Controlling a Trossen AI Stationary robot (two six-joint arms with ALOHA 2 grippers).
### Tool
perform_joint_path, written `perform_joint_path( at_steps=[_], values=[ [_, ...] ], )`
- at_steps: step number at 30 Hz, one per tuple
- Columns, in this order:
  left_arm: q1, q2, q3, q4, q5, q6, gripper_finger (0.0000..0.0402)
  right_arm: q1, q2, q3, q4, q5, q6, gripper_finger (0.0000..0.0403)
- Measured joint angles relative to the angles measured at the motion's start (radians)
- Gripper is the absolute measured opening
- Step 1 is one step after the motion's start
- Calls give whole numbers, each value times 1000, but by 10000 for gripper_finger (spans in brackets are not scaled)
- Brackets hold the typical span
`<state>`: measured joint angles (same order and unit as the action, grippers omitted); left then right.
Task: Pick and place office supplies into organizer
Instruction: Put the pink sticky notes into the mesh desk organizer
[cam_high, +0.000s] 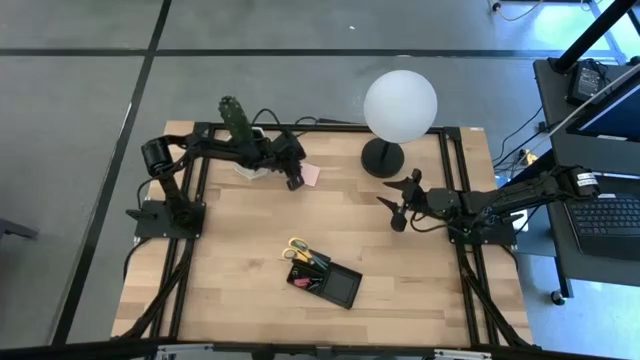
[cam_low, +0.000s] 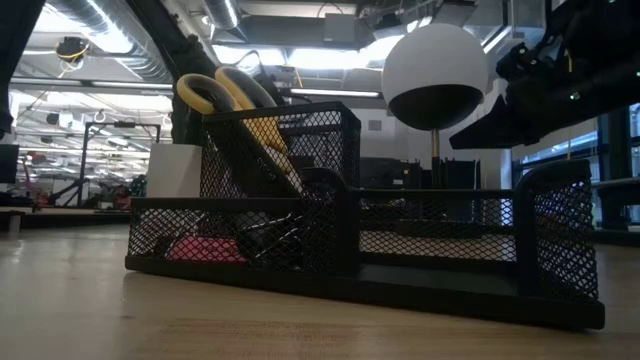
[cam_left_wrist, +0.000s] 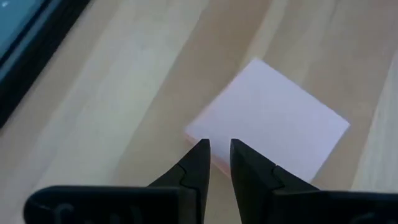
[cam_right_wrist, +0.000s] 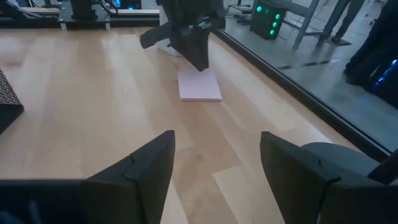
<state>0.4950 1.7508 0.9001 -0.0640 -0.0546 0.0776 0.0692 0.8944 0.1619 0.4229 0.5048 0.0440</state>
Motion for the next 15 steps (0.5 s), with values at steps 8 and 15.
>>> perform_joint_path(
  at_steps=[8,15],
  values=[
    [-51,0,0,-38,-53,-32,56,-1,0,0,1,0,0,236],
    [-89,55,5,-52,-102,-98,56,0,0,0,2,0,3,236]
  ],
)
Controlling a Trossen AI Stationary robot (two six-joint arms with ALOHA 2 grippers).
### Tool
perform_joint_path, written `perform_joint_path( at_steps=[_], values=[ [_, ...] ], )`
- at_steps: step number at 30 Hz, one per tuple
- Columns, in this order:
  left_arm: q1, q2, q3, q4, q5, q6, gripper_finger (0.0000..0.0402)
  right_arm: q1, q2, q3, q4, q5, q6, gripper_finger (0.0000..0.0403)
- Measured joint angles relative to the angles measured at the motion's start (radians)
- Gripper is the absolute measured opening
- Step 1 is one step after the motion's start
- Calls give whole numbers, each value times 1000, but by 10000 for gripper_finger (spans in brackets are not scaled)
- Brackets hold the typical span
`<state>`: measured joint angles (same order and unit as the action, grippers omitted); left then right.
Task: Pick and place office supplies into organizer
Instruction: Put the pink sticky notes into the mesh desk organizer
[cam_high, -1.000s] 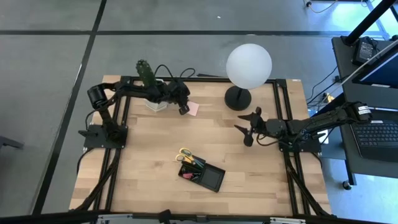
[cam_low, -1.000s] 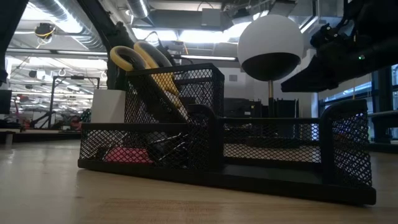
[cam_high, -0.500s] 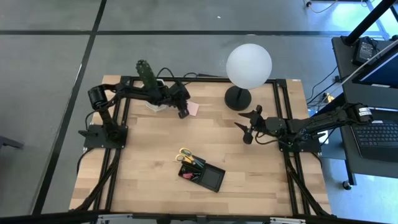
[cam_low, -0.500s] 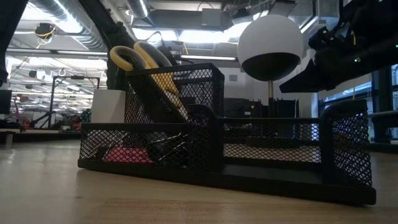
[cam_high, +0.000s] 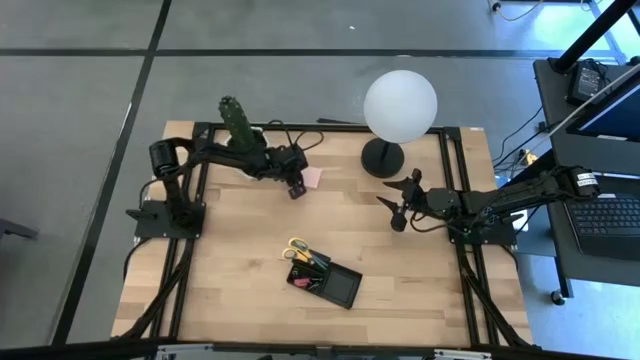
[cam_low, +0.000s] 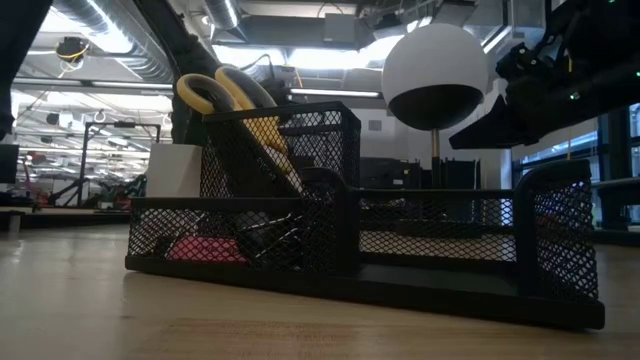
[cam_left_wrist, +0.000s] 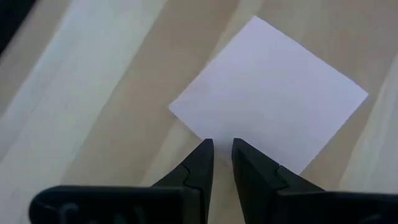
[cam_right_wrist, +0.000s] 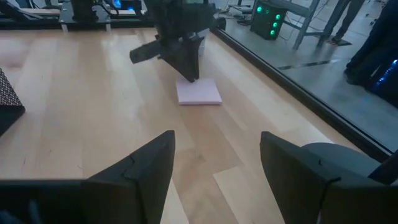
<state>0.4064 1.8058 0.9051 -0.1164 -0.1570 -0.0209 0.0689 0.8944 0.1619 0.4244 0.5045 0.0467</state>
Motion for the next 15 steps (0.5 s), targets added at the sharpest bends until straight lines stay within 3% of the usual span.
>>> perform_joint_path(
  at_steps=[8,15],
  values=[
    [-45,70,3,81,-12,-45,56,0,14,0,22,-8,-17,236],
    [-87,78,-2,150,78,-46,56,0,140,0,105,-8,-117,236]
  ],
)
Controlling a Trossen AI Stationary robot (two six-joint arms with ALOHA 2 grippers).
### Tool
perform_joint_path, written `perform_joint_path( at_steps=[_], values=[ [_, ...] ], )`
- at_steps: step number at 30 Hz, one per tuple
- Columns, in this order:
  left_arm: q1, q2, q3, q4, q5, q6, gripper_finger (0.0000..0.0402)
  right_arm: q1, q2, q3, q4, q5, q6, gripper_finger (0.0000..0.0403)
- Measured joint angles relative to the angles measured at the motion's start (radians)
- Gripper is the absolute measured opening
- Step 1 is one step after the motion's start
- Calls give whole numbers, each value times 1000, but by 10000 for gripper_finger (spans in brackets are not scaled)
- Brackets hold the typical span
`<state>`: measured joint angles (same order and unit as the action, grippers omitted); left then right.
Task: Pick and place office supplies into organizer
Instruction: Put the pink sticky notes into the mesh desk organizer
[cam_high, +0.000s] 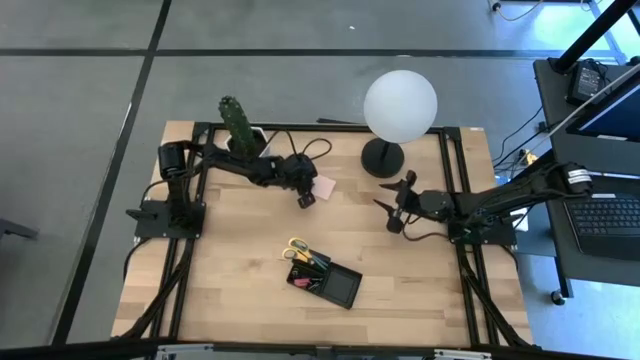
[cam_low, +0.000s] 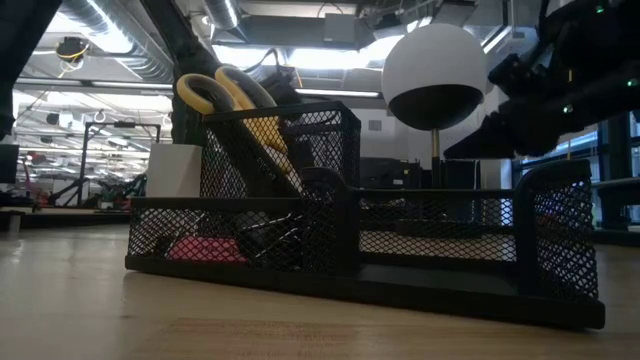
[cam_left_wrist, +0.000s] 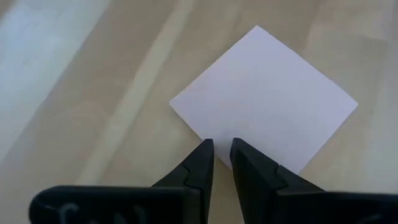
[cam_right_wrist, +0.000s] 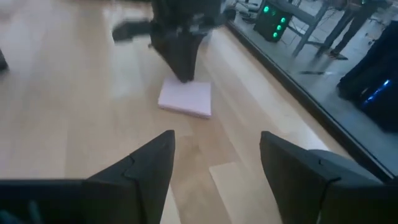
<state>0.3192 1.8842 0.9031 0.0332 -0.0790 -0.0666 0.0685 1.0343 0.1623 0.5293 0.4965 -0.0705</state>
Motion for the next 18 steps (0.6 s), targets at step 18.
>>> perform_joint_path(
  at_steps=[18],
  values=[
    [-31,0,-2,7,-1,18,56,-23,613,313,94,-46,-572,236]
  ],
)
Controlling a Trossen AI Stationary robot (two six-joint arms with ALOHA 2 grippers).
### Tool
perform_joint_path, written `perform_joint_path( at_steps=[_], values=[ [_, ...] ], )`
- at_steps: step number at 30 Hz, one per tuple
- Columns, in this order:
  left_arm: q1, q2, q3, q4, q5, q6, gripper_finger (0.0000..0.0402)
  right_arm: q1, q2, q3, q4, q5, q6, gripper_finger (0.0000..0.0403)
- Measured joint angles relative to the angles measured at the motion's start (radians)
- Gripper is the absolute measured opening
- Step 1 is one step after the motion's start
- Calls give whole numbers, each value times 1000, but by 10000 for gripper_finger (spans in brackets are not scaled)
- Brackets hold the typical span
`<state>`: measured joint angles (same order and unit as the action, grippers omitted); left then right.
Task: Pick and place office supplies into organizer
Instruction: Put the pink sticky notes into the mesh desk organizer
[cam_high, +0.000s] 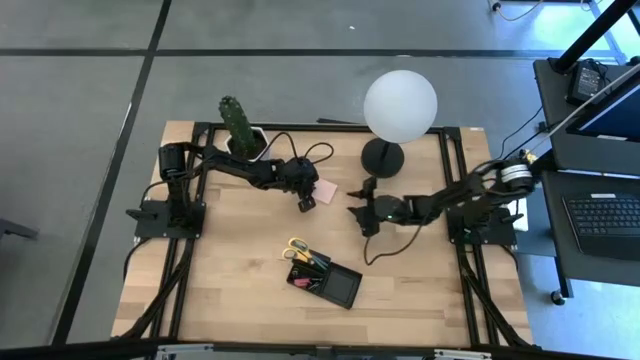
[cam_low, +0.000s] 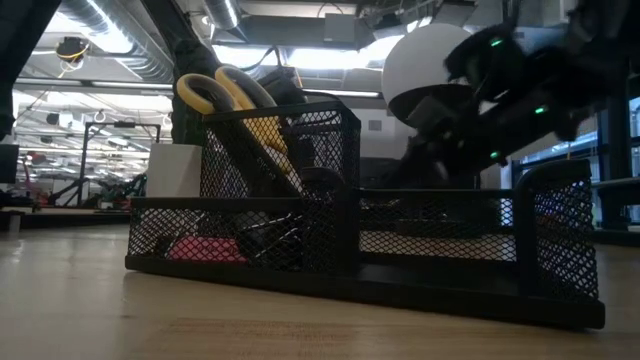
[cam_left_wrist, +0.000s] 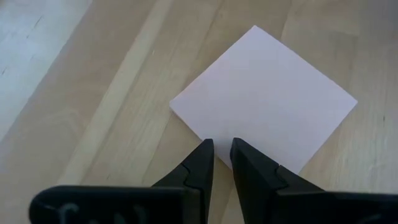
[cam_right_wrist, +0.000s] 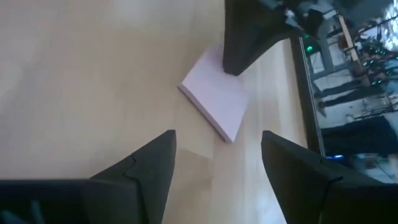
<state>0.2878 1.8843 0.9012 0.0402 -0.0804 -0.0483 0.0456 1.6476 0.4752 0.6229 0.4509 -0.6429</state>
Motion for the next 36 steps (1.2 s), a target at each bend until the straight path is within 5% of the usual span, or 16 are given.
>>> perform_joint_path(
  at_steps=[13,36],
  values=[
    [0,0,-1,6,21,44,56,-74,215,215,-48,-3,-282,236],
    [2,1,-2,13,30,54,56,-121,223,261,-178,-125,-453,236]
  ],
)
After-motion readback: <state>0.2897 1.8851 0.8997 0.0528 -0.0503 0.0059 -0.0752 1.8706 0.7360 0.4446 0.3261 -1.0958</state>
